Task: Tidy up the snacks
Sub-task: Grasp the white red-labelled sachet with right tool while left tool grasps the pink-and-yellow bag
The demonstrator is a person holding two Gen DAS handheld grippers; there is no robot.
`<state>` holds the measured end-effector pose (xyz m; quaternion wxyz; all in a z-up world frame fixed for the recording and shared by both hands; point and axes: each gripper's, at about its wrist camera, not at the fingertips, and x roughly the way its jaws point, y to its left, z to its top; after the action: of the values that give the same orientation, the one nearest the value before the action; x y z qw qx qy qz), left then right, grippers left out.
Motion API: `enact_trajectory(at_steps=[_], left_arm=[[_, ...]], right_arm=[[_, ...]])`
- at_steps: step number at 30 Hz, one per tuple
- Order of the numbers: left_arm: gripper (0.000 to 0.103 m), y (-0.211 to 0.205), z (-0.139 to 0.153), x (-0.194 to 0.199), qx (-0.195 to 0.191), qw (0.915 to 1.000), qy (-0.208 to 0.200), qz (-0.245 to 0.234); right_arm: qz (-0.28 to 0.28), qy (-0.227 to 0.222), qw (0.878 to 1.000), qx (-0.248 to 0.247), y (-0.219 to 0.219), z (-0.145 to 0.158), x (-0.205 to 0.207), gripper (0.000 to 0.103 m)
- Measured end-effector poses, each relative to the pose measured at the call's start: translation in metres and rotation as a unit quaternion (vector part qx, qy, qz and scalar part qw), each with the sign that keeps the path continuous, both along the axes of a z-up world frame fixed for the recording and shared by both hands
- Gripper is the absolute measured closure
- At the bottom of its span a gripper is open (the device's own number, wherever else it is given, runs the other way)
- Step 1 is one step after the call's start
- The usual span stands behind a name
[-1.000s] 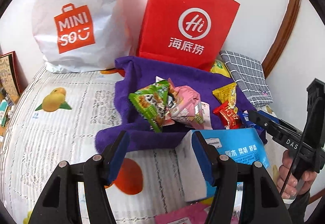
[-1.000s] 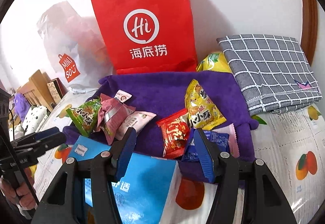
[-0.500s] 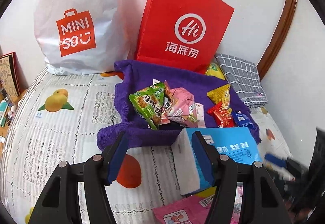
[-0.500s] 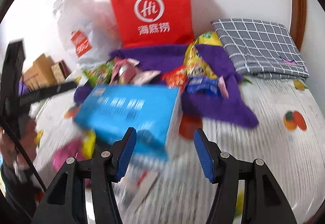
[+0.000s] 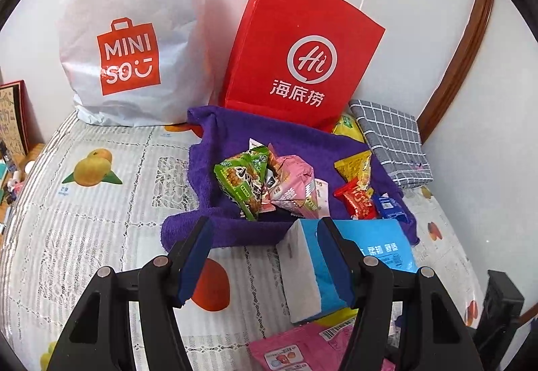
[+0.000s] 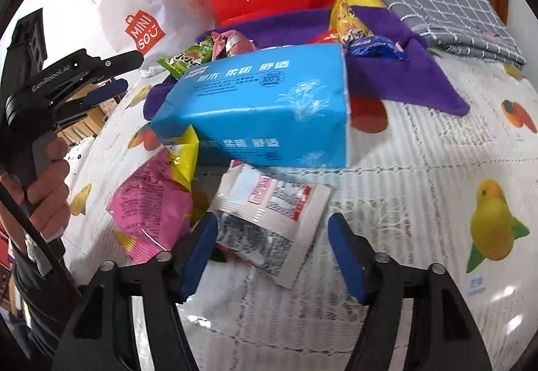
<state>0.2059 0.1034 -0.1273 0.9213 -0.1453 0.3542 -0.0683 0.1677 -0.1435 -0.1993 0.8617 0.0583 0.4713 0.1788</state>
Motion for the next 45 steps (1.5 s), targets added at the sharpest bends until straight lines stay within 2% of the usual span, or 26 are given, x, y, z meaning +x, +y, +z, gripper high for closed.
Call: enact_trajectory(at_steps=[4,9,12,13,18,21,26,30,31,33,41,44,45], left_arm=[[0.041,0.001,0.003,-0.003,-0.004,1.0000,-0.007,-0.001],[0.041,0.000,0.004,-0.003,-0.004,1.0000,-0.007,-0.005],[0.041,0.000,0.005,-0.004,-0.004,0.9999,-0.009,-0.006],[0.041,0.000,0.005,-0.004,-0.004,0.9999,-0.010,-0.006],[0.041,-0.001,0.007,-0.005,-0.004,0.9999,-0.012,-0.008],[0.041,-0.003,0.006,-0.005,-0.003,0.9999,-0.010,-0.011],[0.041,-0.011,0.004,-0.009,0.020,0.9996,-0.005,-0.021],[0.039,-0.016,0.002,-0.019,0.030,0.9989,-0.006,-0.035],[0.034,-0.017,-0.001,-0.023,0.031,0.9989,-0.001,-0.036],[0.029,-0.018,-0.009,-0.031,0.026,0.9986,0.016,-0.044],[0.028,-0.035,-0.037,-0.065,-0.001,0.9938,0.081,-0.076],[0.025,-0.041,-0.049,-0.067,0.015,0.9919,0.101,-0.076],[0.025,-0.040,-0.050,-0.068,0.010,0.9922,0.100,-0.074]], right_arm=[[-0.005,-0.007,0.999,-0.032,0.014,-0.001,0.004,0.029],[-0.011,-0.018,0.995,-0.100,0.036,-0.006,0.005,0.024],[-0.007,-0.036,0.992,-0.123,0.041,-0.009,0.002,0.025],[-0.006,-0.041,0.992,-0.121,0.040,-0.009,0.001,0.027],[-0.005,-0.056,0.992,-0.113,0.029,-0.008,-0.004,0.049],[-0.002,-0.058,0.993,-0.098,0.019,-0.005,-0.006,0.057],[-0.017,-0.056,0.995,-0.077,-0.003,-0.002,-0.011,0.060],[-0.037,-0.052,0.996,-0.059,-0.029,0.000,-0.018,0.067],[-0.041,-0.052,0.996,-0.058,-0.033,0.000,-0.019,0.068],[-0.050,-0.053,0.996,-0.057,-0.044,-0.001,-0.022,0.071],[-0.066,-0.058,0.996,-0.034,-0.064,-0.002,-0.030,0.082],[-0.064,-0.060,0.996,-0.029,-0.064,-0.002,-0.032,0.084],[-0.061,-0.061,0.996,-0.027,-0.063,-0.001,-0.034,0.084]])
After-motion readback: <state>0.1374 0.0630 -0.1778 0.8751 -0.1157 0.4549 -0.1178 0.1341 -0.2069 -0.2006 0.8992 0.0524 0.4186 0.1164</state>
